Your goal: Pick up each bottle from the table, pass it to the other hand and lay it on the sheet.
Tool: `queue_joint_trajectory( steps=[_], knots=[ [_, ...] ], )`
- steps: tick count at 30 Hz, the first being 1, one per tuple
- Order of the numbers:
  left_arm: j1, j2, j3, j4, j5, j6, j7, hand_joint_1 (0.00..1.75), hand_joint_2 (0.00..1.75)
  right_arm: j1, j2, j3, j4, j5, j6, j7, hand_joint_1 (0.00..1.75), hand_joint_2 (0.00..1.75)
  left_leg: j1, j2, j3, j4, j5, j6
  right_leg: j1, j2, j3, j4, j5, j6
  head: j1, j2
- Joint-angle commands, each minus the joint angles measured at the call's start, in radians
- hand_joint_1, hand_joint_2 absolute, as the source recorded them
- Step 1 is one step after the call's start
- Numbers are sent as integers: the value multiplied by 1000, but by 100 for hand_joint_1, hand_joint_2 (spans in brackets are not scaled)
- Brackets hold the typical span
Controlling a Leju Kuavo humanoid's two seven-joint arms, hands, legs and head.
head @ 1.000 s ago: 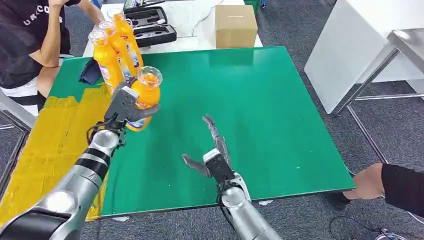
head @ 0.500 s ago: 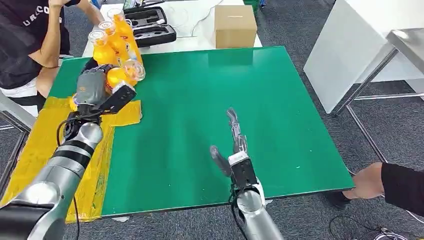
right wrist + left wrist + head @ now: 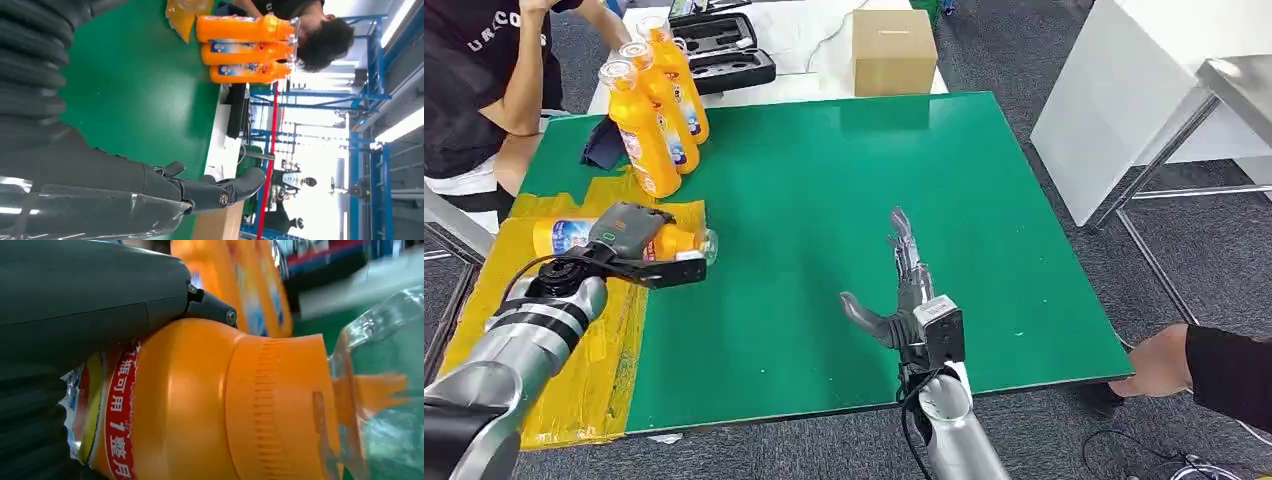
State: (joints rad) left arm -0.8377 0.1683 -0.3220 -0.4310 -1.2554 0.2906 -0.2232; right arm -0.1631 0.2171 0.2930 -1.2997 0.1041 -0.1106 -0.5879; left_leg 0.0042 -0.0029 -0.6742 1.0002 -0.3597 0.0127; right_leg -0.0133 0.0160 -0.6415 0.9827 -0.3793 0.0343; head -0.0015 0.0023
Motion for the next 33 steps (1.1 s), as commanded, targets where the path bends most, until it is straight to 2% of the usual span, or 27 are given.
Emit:
queue_joint_trajectory(
  steps=[1,2,4,5,6,7,10,11,16,17,25,33],
  knots=[
    [-74,14,-40,143,18,-113,41,175,175,-48,-25,4,80,2,41,11,0,175,1,-1,8,2,-5,-1,2,-3,9,1,-5,-2,0,0],
    [-70,11,-29,143,30,-125,40,175,175,-52,-26,7,94,5,48,13,0,175,1,0,4,0,-2,-1,1,-1,4,0,-2,-1,0,0],
    [-64,10,-36,145,15,-120,65,175,175,-61,-23,11,119,10,53,13,0,175,1,0,7,1,-4,-1,2,-1,8,0,-4,-2,0,0],
    [-65,6,-41,151,1,-115,99,103,175,-66,-19,10,130,12,54,12,0,175,1,0,4,0,-2,0,1,0,5,0,-1,-1,0,0],
    [-66,1,-48,154,-12,-111,129,14,175,-66,-17,11,133,12,55,12,0,175,1,1,7,1,-3,-1,1,0,7,0,-2,-1,0,0],
    [-68,-2,-49,155,-14,-112,134,14,175,-67,-16,11,134,13,55,12,0,175,1,0,4,0,-2,0,1,-1,5,-1,-1,-1,0,0],
    [-68,-2,-49,155,-14,-112,134,14,175,-67,-16,11,134,13,55,12,0,175,1,-2,10,2,-5,-1,2,-4,11,1,-5,-2,0,0],
    [-68,-2,-49,155,-14,-112,134,14,175,-67,-16,11,134,13,55,12,0,175,1,-1,5,0,-2,-1,1,-2,6,0,-2,-1,0,0],
    [-70,-1,-48,155,-15,-114,134,14,175,-67,-16,11,132,13,55,12,0,175,1,-1,7,2,-4,-1,1,-2,8,1,-4,-2,0,0],
    [-67,-4,-45,155,-19,-98,155,0,175,-64,-16,11,129,17,56,13,0,175,1,0,5,1,-3,-1,1,-1,6,0,-2,-1,0,0],
    [-54,-40,-19,169,-1,-130,160,0,175,-60,-12,10,149,29,45,15,0,175,1,-1,6,1,-3,-1,1,-2,7,0,-3,-1,0,0],
    [-52,-44,11,158,-12,-68,183,0,175,-52,-9,-11,143,31,23,25,0,175,1,-1,7,1,-3,-1,1,-3,8,0,-3,-1,0,0]
  ],
)
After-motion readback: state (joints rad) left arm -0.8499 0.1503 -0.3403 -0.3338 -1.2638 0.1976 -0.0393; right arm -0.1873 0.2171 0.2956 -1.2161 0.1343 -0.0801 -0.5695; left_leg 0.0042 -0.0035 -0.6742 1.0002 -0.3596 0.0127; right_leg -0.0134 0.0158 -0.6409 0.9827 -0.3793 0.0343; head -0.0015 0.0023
